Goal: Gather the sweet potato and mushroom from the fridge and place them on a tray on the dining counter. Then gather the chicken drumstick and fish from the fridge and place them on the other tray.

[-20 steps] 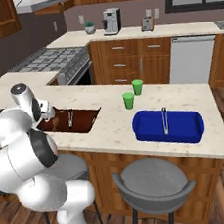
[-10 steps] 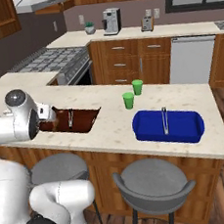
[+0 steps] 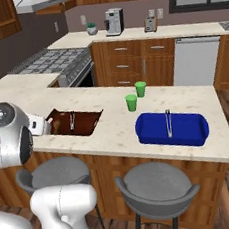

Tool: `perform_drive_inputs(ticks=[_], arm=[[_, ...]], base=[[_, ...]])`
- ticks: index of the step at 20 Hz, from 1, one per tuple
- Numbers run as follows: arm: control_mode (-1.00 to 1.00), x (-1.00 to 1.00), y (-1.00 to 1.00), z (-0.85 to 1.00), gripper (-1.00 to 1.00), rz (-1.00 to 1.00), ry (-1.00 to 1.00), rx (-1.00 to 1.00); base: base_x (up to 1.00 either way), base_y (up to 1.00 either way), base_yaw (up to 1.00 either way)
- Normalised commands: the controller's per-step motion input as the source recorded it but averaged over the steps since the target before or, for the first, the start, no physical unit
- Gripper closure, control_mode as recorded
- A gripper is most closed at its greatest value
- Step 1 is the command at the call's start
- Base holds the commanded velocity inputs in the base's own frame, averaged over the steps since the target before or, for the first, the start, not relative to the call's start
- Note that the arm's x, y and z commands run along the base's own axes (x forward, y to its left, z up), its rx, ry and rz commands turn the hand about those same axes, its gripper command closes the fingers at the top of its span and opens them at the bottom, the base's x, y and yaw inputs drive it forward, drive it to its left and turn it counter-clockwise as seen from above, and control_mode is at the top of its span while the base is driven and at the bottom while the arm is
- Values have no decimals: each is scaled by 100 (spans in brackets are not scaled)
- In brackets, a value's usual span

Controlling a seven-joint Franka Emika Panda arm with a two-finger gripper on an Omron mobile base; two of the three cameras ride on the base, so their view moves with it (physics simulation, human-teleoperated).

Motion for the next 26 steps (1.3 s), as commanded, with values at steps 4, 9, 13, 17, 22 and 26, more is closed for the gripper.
perform_drive_inputs(ticks=[4, 9, 13, 17, 22, 26], arm=[[-100, -67, -10, 4, -100, 0, -6, 1], [-100, -12, 0, -1, -100, 0, 0, 0], [-100, 0, 0, 0, -100, 0, 0, 0], [-100, 0, 0, 0, -100, 0, 0, 0], [100, 0, 0, 0, -100, 0, 0, 0], [100, 0, 0, 0, -100, 0, 0, 0]], base=[[0, 0, 0], [0, 0, 0], [0, 0, 0], [0, 0, 0], [-14, -2, 0], [-7, 4, 0]])
